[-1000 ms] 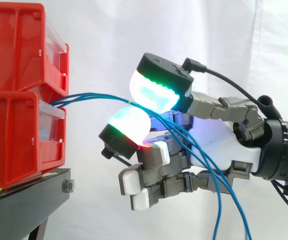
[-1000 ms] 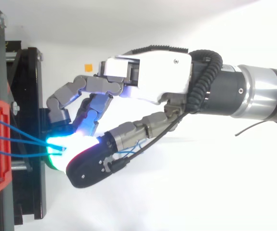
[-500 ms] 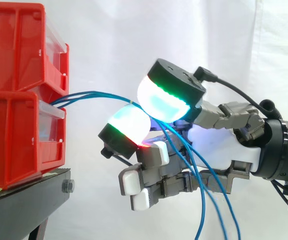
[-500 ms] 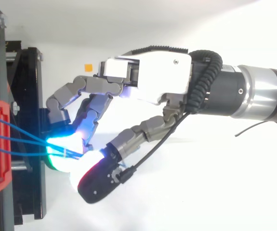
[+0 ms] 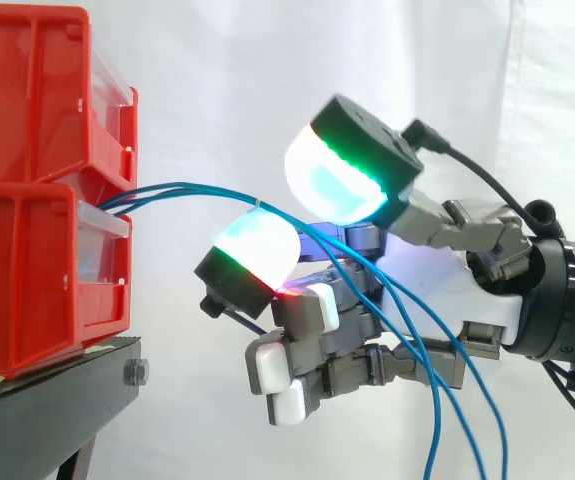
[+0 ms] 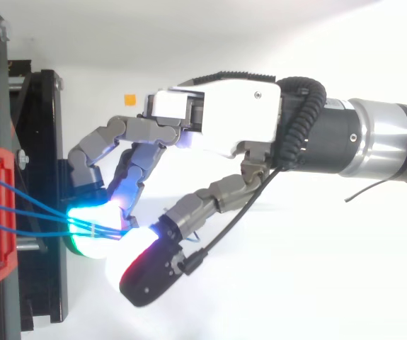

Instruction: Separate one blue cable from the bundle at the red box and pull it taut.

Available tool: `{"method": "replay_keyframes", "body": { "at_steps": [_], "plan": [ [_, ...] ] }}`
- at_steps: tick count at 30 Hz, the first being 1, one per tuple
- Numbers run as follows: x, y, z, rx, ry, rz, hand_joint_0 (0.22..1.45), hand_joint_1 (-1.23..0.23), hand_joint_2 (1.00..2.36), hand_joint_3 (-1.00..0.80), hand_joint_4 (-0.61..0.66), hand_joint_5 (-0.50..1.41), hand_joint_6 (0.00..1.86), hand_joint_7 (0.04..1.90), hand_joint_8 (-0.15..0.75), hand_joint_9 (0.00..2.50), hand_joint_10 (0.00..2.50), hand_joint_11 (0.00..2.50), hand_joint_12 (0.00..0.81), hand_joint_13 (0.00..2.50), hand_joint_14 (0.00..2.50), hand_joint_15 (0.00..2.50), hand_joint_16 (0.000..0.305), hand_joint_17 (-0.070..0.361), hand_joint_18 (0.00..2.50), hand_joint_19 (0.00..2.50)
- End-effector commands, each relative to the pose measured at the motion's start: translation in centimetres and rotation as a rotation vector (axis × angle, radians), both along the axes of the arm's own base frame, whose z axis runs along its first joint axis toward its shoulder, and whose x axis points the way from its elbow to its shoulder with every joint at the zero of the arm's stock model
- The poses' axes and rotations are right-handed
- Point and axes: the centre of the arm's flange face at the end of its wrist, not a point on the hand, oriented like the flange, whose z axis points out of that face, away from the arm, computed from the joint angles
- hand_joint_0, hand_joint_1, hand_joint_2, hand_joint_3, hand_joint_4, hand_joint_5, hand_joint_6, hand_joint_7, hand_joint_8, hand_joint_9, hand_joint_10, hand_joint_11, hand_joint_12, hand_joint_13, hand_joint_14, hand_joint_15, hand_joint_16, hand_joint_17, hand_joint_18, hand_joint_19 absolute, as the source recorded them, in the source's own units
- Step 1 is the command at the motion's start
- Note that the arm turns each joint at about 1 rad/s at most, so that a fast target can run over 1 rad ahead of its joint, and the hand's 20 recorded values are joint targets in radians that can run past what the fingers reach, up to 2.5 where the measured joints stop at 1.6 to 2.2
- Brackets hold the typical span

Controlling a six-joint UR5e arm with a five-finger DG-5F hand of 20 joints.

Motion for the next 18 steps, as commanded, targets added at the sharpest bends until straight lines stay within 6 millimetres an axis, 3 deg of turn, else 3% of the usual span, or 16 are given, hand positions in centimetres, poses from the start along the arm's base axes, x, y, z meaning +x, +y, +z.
{"method": "replay_keyframes", "body": {
  "at_steps": [1,4,5,8,12,18],
  "plan": [
    [-0.01,0.03,-0.05,0.000,0.001,0.000,0.54,-0.59,1.00,-0.50,0.15,-0.14,0.89,1.10,0.321,1.14,0.02,0.89,0.383,1.00,0.02,0.55,0.045,0.101,0.83,0.67],
    [0.04,0.04,0.04,0.000,-0.003,0.000,0.62,-0.51,1.00,-0.50,0.14,-0.14,0.88,1.16,0.310,1.14,0.02,0.89,0.369,1.00,0.02,0.57,0.042,0.095,0.81,0.70],
    [0.04,0.04,0.04,0.000,-0.003,0.000,0.63,-0.53,1.00,-0.50,0.12,-0.14,0.88,1.18,0.309,1.14,0.02,0.90,0.373,1.00,0.02,0.57,0.043,0.098,0.81,0.71],
    [0.05,0.16,0.04,0.000,-0.003,0.002,0.60,-0.66,1.02,-0.22,0.11,-0.13,0.88,1.18,0.317,1.13,0.02,0.90,0.388,0.99,0.02,0.57,0.047,0.106,0.84,0.72],
    [0.08,0.16,0.11,-0.004,-0.004,0.001,0.62,-0.81,1.02,-0.12,0.10,-0.14,0.88,1.22,0.316,1.11,0.02,0.89,0.388,0.98,0.02,0.57,0.048,0.108,0.84,0.73],
    [0.08,0.27,0.10,-0.007,-0.002,0.001,0.70,-0.94,1.02,-0.20,0.01,-0.16,0.90,1.24,0.299,1.06,0.02,0.92,0.371,0.95,0.02,0.58,0.046,0.103,0.83,0.71]
  ]
}}
